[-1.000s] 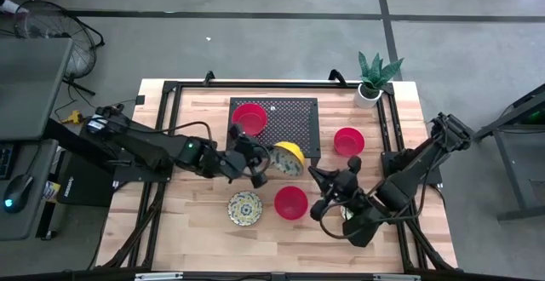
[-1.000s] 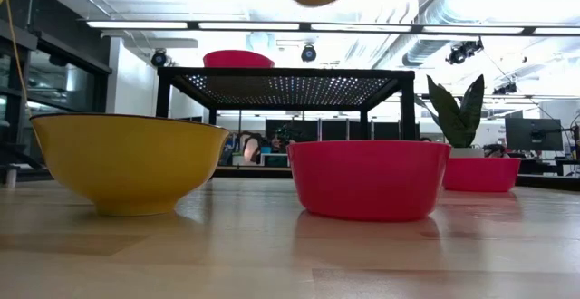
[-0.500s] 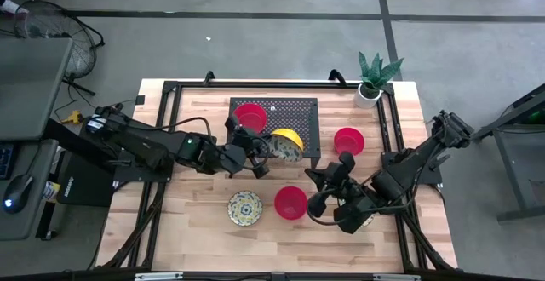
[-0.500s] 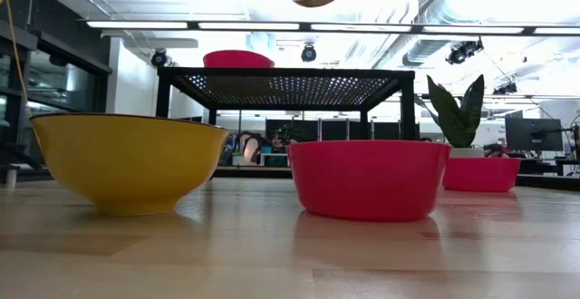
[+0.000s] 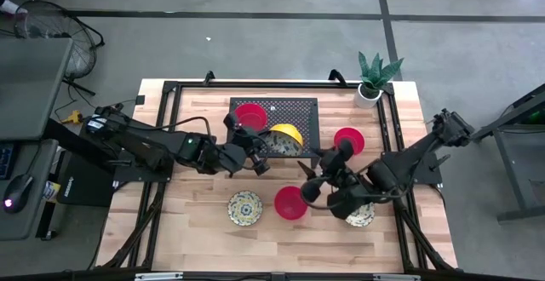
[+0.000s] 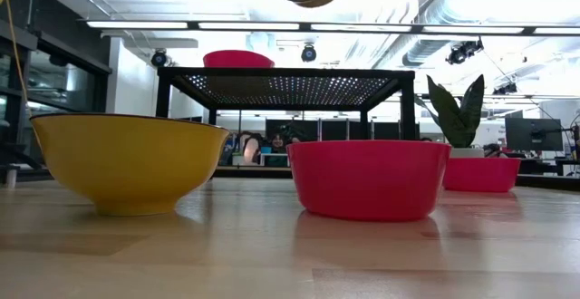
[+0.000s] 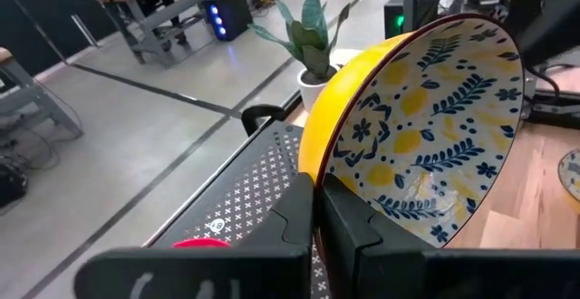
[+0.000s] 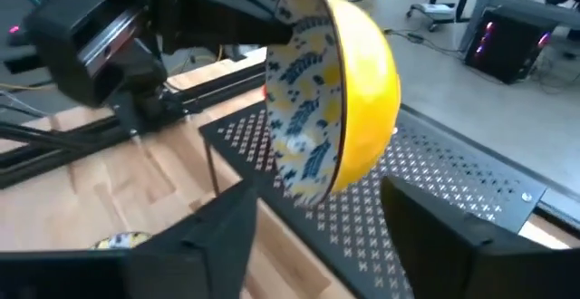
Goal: Pick & Place Mini bowls
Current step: Put the left yellow patterned bowl on the shelf
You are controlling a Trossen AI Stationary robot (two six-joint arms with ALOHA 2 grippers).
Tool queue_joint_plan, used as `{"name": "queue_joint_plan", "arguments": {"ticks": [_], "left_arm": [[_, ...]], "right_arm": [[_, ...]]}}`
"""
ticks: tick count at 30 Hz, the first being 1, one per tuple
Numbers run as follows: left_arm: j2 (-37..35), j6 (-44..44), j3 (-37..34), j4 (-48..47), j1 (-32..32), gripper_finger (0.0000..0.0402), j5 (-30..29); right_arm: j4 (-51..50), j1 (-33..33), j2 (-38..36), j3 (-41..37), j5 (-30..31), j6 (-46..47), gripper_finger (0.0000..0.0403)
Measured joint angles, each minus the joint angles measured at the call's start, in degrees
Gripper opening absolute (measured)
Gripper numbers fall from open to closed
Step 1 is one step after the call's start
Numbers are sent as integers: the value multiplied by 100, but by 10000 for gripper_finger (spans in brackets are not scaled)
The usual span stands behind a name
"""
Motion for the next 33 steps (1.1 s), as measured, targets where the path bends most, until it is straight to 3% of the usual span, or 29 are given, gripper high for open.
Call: {"name": "queue_joint_plan", "arguments": {"ticks": [5, 11, 20, 26, 33], "left_arm": [[0, 45, 0, 67, 118, 0, 49], [0, 199, 0, 115, 140, 0, 92], [0, 210, 0, 205, 140, 0, 164], [0, 210, -2, 195, 140, 0, 166], [1, 187, -2, 208, 135, 0, 144]], "right_arm": [[327, -207, 0, -2, 68, -459, 262], [339, -481, 2, -2, 212, -532, 259], [317, -897, 3, -2, -168, -664, 241], [312, -1005, 4, -2, -418, -663, 192], [242, -1062, 4, -2, -530, -592, 91]]}}
